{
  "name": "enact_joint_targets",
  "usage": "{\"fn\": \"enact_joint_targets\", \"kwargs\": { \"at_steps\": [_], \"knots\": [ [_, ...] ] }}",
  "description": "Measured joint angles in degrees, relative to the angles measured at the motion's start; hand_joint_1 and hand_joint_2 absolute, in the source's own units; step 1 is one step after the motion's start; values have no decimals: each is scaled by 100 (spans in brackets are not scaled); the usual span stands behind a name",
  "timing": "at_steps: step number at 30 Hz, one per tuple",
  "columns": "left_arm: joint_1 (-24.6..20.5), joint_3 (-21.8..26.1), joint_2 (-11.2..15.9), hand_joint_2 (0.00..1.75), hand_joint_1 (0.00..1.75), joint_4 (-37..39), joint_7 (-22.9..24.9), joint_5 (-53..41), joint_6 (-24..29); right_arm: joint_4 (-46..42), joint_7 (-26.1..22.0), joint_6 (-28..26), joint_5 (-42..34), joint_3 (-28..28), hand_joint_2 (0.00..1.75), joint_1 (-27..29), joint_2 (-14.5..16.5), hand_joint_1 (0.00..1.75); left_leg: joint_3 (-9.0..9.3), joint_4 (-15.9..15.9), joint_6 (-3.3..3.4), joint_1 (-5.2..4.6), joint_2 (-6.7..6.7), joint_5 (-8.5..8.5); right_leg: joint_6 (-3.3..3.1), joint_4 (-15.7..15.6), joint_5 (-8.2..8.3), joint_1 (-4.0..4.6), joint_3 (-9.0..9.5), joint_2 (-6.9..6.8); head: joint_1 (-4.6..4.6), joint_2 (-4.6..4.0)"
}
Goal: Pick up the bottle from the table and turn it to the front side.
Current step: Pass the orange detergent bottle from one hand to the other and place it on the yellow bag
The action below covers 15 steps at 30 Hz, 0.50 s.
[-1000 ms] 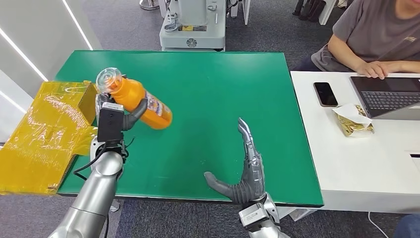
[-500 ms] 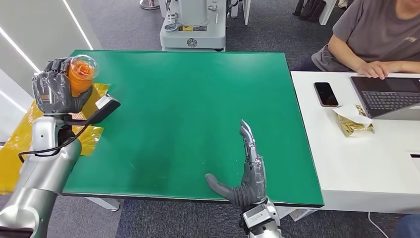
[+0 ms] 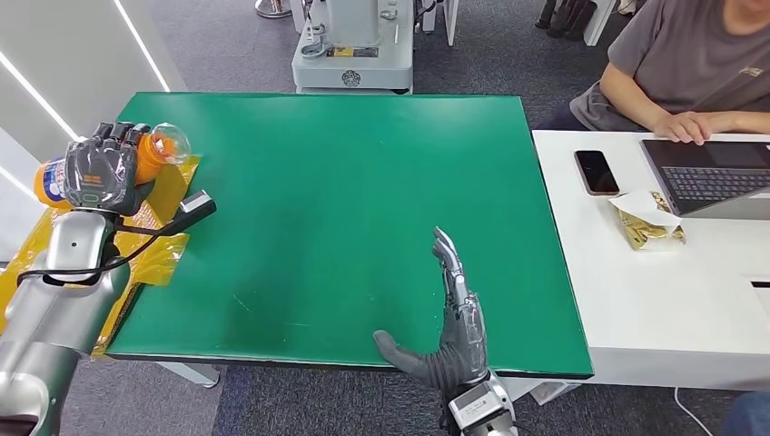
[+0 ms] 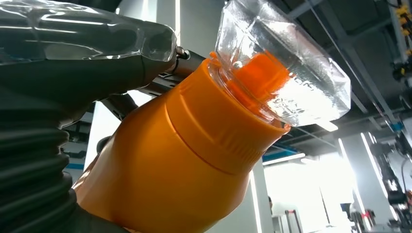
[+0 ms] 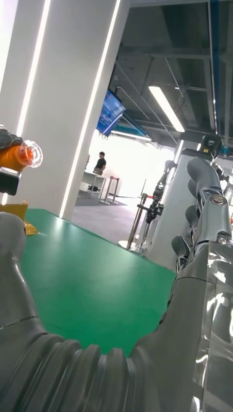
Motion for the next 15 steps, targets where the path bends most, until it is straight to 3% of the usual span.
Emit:
{"fn": "enact_joint_targets", "kwargs": {
  "at_steps": [15],
  "knots": [
    [-10,-92,-12,175,175,765,-324,340,-254,2,104,382,-25,13,175,36,-1,0,-1,-1,0,0,0,0,0,0,0,0,-1,0,0,0]
  ]
}}
